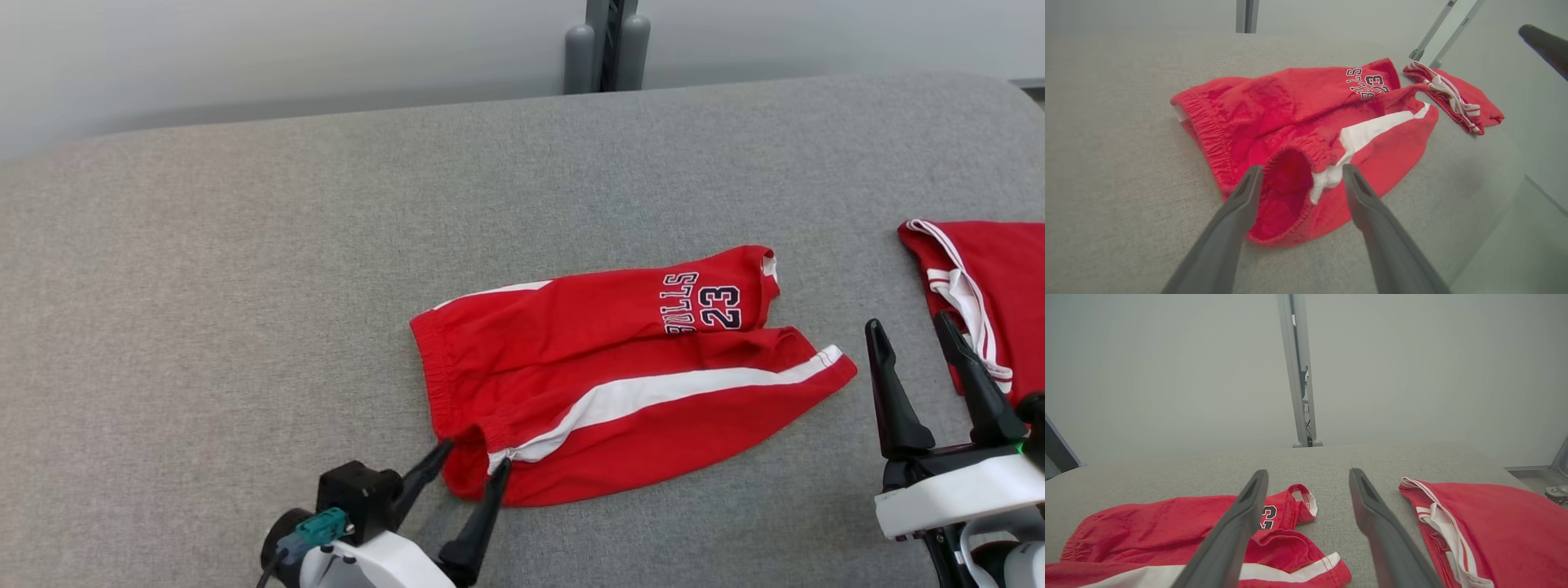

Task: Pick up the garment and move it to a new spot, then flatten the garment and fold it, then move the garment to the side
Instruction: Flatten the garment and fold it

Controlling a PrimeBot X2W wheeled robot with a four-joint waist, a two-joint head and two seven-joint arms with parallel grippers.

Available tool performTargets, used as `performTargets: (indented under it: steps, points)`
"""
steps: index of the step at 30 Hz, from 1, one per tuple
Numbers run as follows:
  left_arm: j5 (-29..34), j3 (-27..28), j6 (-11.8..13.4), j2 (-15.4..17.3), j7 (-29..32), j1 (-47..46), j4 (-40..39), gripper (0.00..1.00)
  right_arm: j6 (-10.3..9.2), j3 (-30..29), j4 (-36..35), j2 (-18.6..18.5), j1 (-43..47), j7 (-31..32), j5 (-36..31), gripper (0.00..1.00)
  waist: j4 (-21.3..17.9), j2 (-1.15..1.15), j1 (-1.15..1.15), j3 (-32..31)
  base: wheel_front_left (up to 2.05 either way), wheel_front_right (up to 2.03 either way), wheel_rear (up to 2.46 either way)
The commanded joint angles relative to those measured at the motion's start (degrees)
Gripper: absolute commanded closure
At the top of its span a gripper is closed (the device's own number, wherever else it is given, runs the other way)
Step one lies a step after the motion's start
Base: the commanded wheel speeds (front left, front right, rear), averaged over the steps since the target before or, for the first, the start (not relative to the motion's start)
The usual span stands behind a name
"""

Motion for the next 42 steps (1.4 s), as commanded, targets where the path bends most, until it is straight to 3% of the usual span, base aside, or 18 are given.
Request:
performTargets:
  steps: [1, 5, 6, 7, 8, 14, 27, 28, 31, 37, 42]
  points:
    - [-0.8, -0.2, -0.6, 0.2, 0.9, 0.2, -0.2, 0.00, -0.02, -0.1, -0.1, -0.1, -0.1, 0.0, 0.1, 0.00, -0.4, 0.00, 0.00, 0.8, 0.00, 0.00, 0.00]
    - [-1.4, -1.1, -1.1, 0.2, 2.5, -0.2, 0.5, 0.00, -0.02, -0.3, 0.7, -0.1, -0.8, -0.3, 0.5, 0.00, -1.0, 0.00, 0.00, 1.9, 0.00, 0.00, 0.00]
    - [-1.6, -1.2, -1.3, 0.1, 2.4, -0.7, 0.5, 0.28, -0.02, -0.4, 0.9, -0.1, -0.9, -0.1, 0.5, 0.00, -1.2, 0.00, 0.00, 2.1, 0.00, 0.00, 0.00]
    - [-1.6, -1.2, -1.6, 0.2, 2.3, -1.1, 0.5, 0.76, -0.02, -0.5, 1.3, -0.3, -0.9, 0.4, 0.6, 0.00, -1.3, 0.00, 0.00, 2.4, 0.00, 0.00, 0.00]
    - [-1.6, -1.1, -1.6, 0.2, 2.2, -1.4, 0.6, 1.00, -0.02, -0.5, 1.7, -0.6, -0.9, 0.8, 0.8, 0.00, -1.4, 0.00, 0.00, 2.7, 0.00, 0.00, 0.00]
    - [-1.3, -0.6, -1.8, 0.7, 1.9, -2.9, 0.7, 1.00, -0.01, 2.0, 6.0, -4.9, -2.2, 5.3, 3.0, 0.00, -1.6, 0.00, 0.00, 5.0, 0.00, 0.00, 0.00]
    - [-0.7, -1.0, -2.4, 0.0, 0.8, -6.1, 2.1, 1.00, -0.02, 14.6, 17.7, -15.1, -13.1, 11.0, 9.7, 0.01, 0.7, 0.00, 0.00, 9.3, 0.00, 0.00, 0.00]
    - [-0.6, -1.0, -2.5, -0.1, 0.6, -6.3, 2.3, 1.00, -0.02, 15.6, 18.2, -15.7, -13.4, 11.5, 10.6, 0.37, 0.9, 0.00, 0.00, 9.5, 0.00, 0.00, 0.00]
    - [-0.6, -0.8, -2.3, -0.2, -0.1, -6.6, 2.5, 1.00, -0.02, 17.8, 18.3, -17.4, -14.1, 12.3, 12.9, 1.00, 1.2, 0.00, 0.00, 9.8, 0.00, 0.00, 0.00]
    - [-0.3, 0.3, -1.5, 0.2, -1.9, -7.0, 2.0, 1.00, -0.02, 17.0, 14.8, -19.4, -11.8, 9.8, 14.2, 1.00, 1.0, 0.00, 0.00, 9.5, 0.00, 0.00, 0.00]
    - [-0.1, 2.4, -0.3, 1.1, -3.7, -7.4, -1.2, 1.00, -0.02, 12.1, 8.0, -17.2, -8.2, 6.5, 14.8, 1.00, 0.1, 0.00, 0.00, 8.1, 0.00, 0.00, 0.00]
